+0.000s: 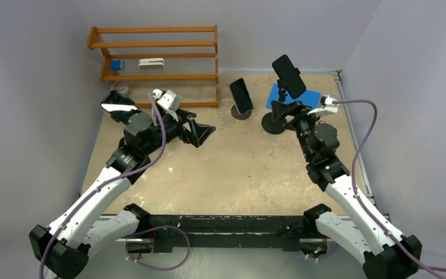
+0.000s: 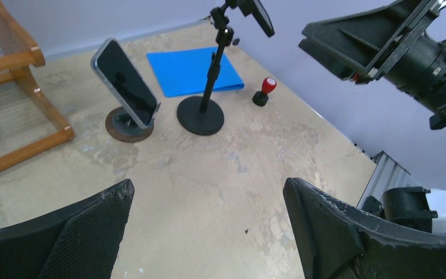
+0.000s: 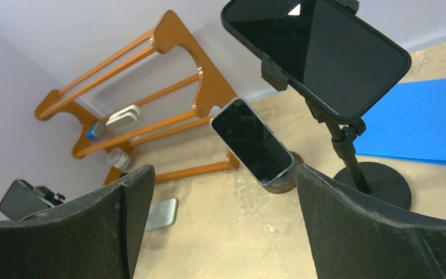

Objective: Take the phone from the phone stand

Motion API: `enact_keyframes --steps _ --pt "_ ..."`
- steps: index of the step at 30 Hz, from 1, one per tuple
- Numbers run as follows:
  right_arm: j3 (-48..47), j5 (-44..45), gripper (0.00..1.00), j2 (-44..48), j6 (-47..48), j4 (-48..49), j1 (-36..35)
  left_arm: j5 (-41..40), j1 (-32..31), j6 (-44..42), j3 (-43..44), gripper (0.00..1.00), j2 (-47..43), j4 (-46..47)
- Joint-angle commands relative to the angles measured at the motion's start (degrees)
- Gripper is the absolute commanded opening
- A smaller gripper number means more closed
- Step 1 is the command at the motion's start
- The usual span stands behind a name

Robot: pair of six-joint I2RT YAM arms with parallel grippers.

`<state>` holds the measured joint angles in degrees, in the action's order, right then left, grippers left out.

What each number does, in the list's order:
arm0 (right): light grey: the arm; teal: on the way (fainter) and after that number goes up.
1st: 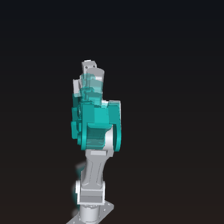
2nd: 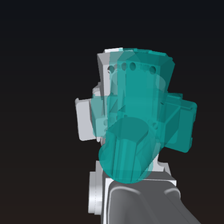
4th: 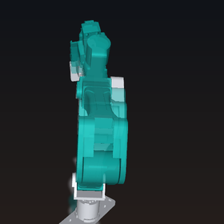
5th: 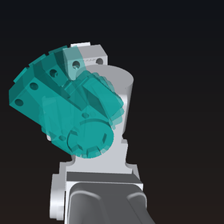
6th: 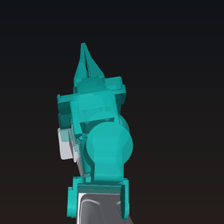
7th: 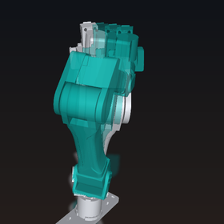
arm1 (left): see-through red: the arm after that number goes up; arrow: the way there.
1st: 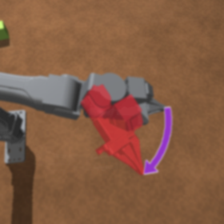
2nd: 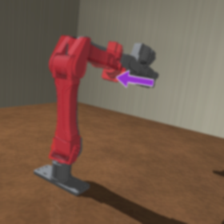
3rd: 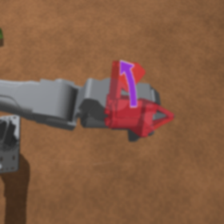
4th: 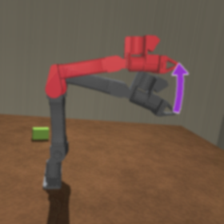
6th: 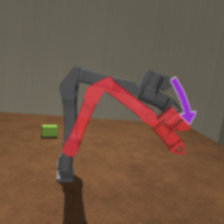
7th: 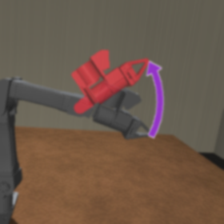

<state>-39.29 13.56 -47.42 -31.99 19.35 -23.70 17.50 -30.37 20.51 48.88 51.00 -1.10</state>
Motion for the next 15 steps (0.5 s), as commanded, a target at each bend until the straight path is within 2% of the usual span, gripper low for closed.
enact_keyframes --steps 1,5,11,15 --pt "-1.8 6.6 0.91 -1.6 -3.2 5.1 -0.3 2.0 0.4 1.5 5.4 1.0 3.5 8.0" --pt "-3.6 8.0 0.9 -1.6 -3.6 3.5 -0.3 1.5 0.4 1.8 5.0 0.98 5.7 9.8" --pt "-6.2 6.9 0.92 -0.1 -4.0 1.5 -0.3 -0.2 0.4 3.3 -3.9 0.98 3.5 17.9" --pt "-5.8 -1.0 0.92 0.3 -3.3 5.1 -0.2 -5.4 0.4 4.0 -4.4 0.97 2.4 13.7"
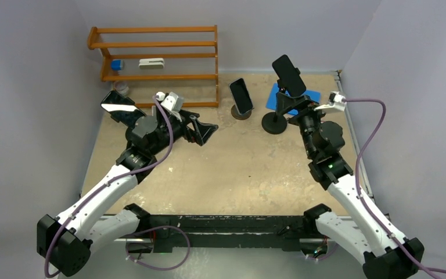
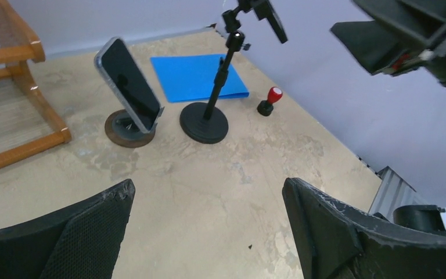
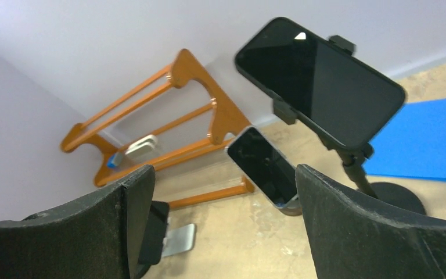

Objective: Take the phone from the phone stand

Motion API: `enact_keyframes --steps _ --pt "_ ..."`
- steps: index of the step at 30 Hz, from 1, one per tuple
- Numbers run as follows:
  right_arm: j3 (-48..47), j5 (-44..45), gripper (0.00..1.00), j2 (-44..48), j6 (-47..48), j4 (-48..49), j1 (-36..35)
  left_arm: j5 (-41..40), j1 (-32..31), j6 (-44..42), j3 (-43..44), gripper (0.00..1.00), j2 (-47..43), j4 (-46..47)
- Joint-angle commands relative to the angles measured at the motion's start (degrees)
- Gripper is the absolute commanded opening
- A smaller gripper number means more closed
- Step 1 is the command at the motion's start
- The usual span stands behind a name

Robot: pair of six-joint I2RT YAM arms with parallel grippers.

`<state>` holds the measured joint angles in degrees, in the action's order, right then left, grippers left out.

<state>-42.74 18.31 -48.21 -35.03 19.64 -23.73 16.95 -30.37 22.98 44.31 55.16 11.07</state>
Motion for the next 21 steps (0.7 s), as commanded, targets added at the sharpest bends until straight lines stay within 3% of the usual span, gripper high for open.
enact_keyframes --steps 1,5,17,21 --pt "-2.0 -9.0 0.92 0.8 -0.2 6.1 -0.2 -8.2 0.4 2.2 0.8 0.97 -1.8 -1.0" --pt "-2.3 -21.6 0.89 -3.1 0.1 8.2 -0.3 -19.3 0.4 3.4 4.1 0.96 0.0 -10.6" --pt "1.4 -19.5 0.87 -8.6 0.8 9.7 -7.6 -30.5 0.5 8.8 8.4 0.95 6.7 -26.4" --pt "2.4 -20.5 0.87 -8.5 0.8 11.1 -8.8 -29.5 1.9 9.8 7.4 0.95 7.7 -28.1"
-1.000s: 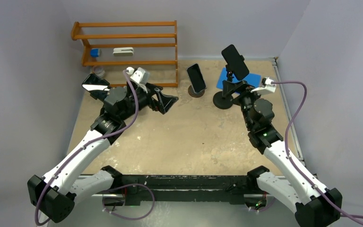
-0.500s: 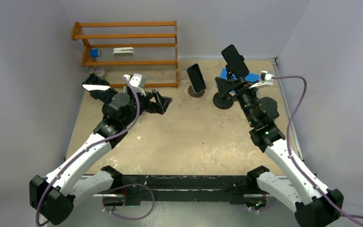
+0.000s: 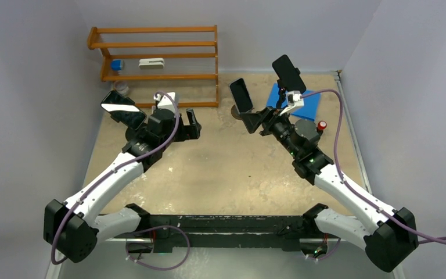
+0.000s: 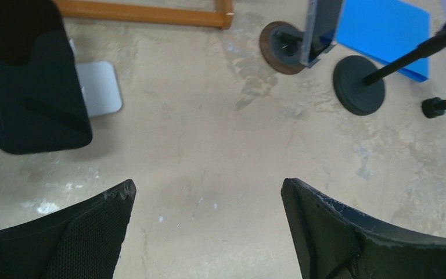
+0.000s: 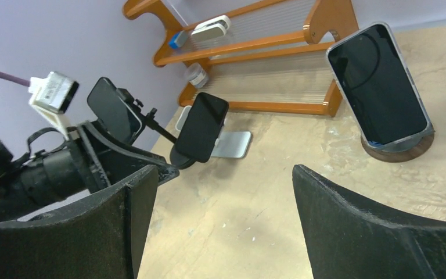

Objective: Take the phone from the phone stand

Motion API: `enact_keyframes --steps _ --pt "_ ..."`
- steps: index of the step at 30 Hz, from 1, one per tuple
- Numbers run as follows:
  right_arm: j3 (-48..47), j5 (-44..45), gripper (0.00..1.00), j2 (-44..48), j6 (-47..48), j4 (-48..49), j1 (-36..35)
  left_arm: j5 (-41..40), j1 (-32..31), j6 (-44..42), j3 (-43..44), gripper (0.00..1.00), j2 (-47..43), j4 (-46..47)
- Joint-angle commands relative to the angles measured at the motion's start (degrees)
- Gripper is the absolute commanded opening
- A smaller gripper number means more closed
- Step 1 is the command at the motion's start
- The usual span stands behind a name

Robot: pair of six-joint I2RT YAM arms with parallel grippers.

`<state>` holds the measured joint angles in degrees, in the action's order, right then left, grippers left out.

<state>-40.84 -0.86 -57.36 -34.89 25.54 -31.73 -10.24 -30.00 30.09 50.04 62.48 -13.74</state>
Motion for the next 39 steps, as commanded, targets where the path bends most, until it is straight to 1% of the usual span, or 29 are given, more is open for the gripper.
enact_keyframes --steps 1,6,12,16,20,23,30,35,37,39 --pt "0.7 -1.6 0.87 0.9 0.7 5.3 -0.9 -1.8 2.3 3.4 1.1 0.95 0.6 -3.7" --pt "2.0 -2.5 0.87 2.5 1.1 5.4 -0.9 4.2 7.6 7.9 -4.3 0.95 -0.7 -3.2" --pt "3.6 -3.8 0.87 3.6 1.2 6.0 -0.9 3.8 9.4 11.6 -10.3 0.91 -5.4 1.5" --pt "3.7 -3.8 0.87 4.2 1.7 5.6 -0.9 1.1 9.8 13.8 -15.0 0.84 -8.5 6.5" --pt "3.9 -2.9 0.87 5.3 2.3 4.9 -0.9 -0.3 10.4 16.3 -17.4 0.71 -8.2 10.0" --pt "4.2 -3.0 0.87 6.5 2.4 4.7 -0.9 -1.6 10.7 18.8 -18.9 0.69 -6.7 12.5" --pt "4.8 -2.6 0.88 9.2 3.2 3.3 -0.9 -6.7 11.3 19.1 -24.3 0.67 -6.1 24.1" --pt "5.2 -2.8 0.88 9.9 3.2 3.4 -0.9 -11.2 11.8 18.6 -30.6 0.68 -4.2 36.8" --pt "5.2 -2.9 0.88 10.0 3.2 3.5 -0.9 -11.6 12.0 17.6 -32.1 0.68 -2.7 41.7" --pt "5.2 -2.8 0.88 10.2 3.2 3.5 -0.9 -11.9 12.1 17.1 -32.1 0.68 -0.8 44.1"
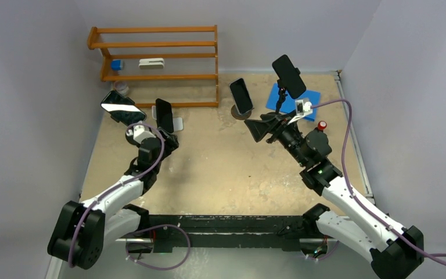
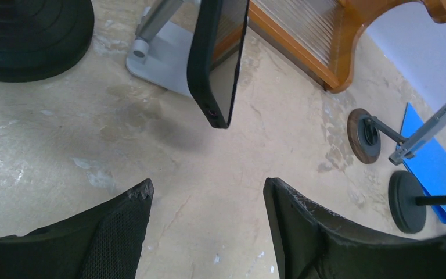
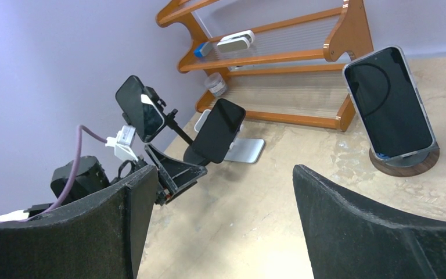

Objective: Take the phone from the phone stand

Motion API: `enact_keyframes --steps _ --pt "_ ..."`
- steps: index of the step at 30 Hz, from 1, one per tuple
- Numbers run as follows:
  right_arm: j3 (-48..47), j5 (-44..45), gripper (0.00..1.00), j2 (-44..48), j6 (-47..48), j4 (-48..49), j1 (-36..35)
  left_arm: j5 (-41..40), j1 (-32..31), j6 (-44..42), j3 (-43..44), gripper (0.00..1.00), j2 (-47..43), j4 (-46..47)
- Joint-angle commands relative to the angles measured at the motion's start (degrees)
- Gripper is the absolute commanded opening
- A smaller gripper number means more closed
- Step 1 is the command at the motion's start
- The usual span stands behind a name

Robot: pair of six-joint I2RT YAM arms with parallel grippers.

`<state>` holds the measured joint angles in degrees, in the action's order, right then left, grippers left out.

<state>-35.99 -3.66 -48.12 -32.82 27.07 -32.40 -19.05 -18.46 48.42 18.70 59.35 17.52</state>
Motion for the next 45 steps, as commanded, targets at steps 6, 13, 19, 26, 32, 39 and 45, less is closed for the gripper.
enact_keyframes --steps 6,13,19,26,32,39,45 --pt "0.6 0.3 0.88 1.5 1.3 1.5 -0.2 -1.1 1.8 -2.1 -1.1 0.67 6.1 20.5" --pt "0.6 0.3 0.88 1.7 1.3 1.7 -0.3 1.9 4.8 -2.0 -1.2 0.64 9.6 25.3" --pt "0.1 -0.1 0.88 1.8 1.2 1.4 -0.2 5.0 7.0 -3.0 0.0 0.6 11.8 27.1" --pt "0.3 0.1 0.88 2.2 1.3 1.2 -0.2 7.7 8.2 -4.3 0.7 0.54 13.4 28.4" --pt "0.2 0.4 0.89 2.2 1.5 0.8 -0.2 9.3 8.7 -4.3 0.7 0.52 14.6 29.8" --pt "-0.3 0.4 0.89 2.3 1.5 0.4 -0.2 10.5 9.6 -3.8 1.0 0.49 16.3 31.1" --pt "-1.2 0.3 0.89 2.1 1.8 -0.3 -0.3 11.6 9.8 -3.1 2.3 0.46 18.2 31.5"
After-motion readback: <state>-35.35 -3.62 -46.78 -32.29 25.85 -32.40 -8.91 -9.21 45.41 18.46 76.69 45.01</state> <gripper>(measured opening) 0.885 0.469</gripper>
